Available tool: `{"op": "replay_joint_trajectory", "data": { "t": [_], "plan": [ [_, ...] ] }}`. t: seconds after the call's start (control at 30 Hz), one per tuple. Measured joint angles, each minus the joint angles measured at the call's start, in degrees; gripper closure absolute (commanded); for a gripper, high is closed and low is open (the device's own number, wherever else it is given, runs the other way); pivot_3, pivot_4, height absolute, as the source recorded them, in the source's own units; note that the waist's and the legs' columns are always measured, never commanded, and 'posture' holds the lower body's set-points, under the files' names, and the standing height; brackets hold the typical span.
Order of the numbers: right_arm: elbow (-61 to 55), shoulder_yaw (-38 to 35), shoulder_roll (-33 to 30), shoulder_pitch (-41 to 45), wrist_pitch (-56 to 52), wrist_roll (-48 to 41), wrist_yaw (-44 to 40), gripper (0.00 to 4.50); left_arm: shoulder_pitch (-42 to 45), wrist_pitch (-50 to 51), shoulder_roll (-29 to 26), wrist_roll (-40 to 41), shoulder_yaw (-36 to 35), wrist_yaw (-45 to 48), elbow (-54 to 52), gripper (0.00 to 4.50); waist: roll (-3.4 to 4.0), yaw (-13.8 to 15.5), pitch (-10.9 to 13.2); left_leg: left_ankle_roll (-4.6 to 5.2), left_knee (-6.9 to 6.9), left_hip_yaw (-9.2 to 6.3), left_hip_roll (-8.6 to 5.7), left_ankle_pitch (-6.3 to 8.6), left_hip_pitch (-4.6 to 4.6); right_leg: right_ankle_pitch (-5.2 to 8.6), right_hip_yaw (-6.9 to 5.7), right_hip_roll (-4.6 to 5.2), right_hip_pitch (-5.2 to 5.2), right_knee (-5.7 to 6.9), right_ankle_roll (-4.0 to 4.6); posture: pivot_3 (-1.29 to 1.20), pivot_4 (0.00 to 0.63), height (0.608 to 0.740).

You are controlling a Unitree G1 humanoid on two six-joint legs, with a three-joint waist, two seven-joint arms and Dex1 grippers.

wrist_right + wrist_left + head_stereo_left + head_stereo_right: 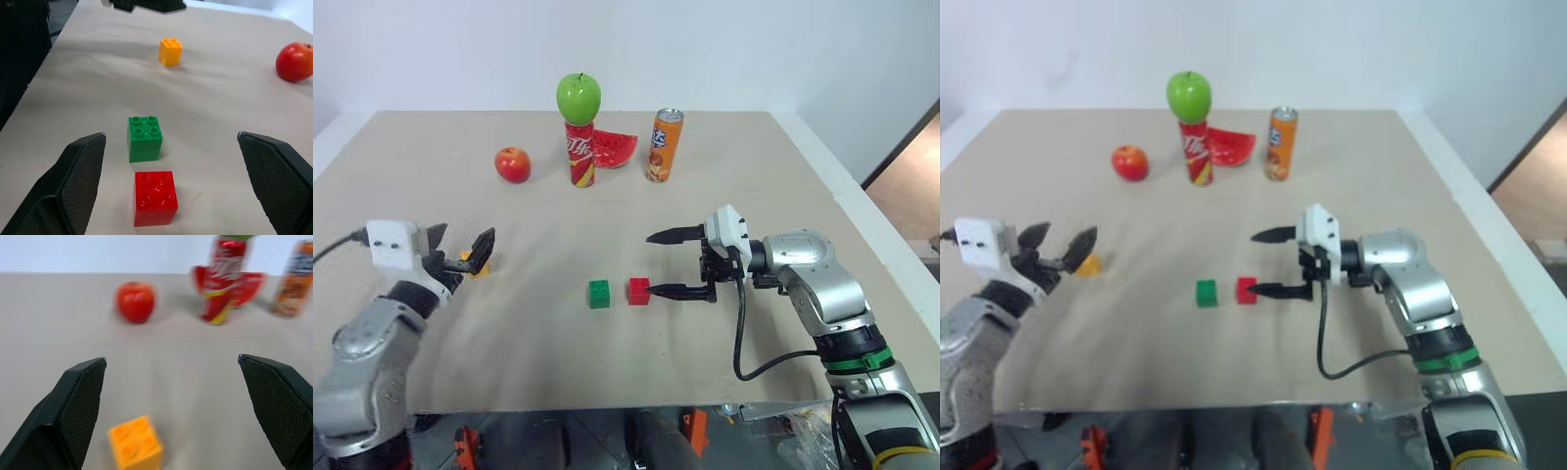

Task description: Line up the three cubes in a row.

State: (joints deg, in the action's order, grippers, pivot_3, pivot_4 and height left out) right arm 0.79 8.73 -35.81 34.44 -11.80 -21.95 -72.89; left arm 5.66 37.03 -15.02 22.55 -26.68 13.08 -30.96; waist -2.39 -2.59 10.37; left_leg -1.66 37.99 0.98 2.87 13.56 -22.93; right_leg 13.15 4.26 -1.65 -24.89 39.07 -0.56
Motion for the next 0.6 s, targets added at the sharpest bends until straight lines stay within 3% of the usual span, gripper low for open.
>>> {"op": "replay_joint_trajectory", "data": {
  "t": [0.17, 0.6],
  "plan": [
    [1.5, 0.2, 0.5, 0.4, 0.6, 0.7, -0.7, 0.0, 0.0, -2.1, 5.1, -3.8, 3.9, -7.2, 0.9, 0.03, -0.01, 0.0, 0.0, 0.0, 0.0, 0.03, -0.05, -0.02, 0.46, -0.02, 0.03, 0.0, 0.5, -0.02, -0.03, 0.0, 0.15, 0.74],
    [1.6, 0.2, 0.4, 0.5, 0.4, 1.5, -0.5, 0.0, -0.2, -3.5, 4.1, -6.1, 5.6, -10.0, 8.1, 0.03, 0.0, -0.1, 0.0, 0.0, -0.05, 0.04, -0.04, -0.02, 0.48, 0.0, 0.04, -0.02, 0.51, -0.05, -0.02, 0.0, 0.15, 0.74]
  ]
}}
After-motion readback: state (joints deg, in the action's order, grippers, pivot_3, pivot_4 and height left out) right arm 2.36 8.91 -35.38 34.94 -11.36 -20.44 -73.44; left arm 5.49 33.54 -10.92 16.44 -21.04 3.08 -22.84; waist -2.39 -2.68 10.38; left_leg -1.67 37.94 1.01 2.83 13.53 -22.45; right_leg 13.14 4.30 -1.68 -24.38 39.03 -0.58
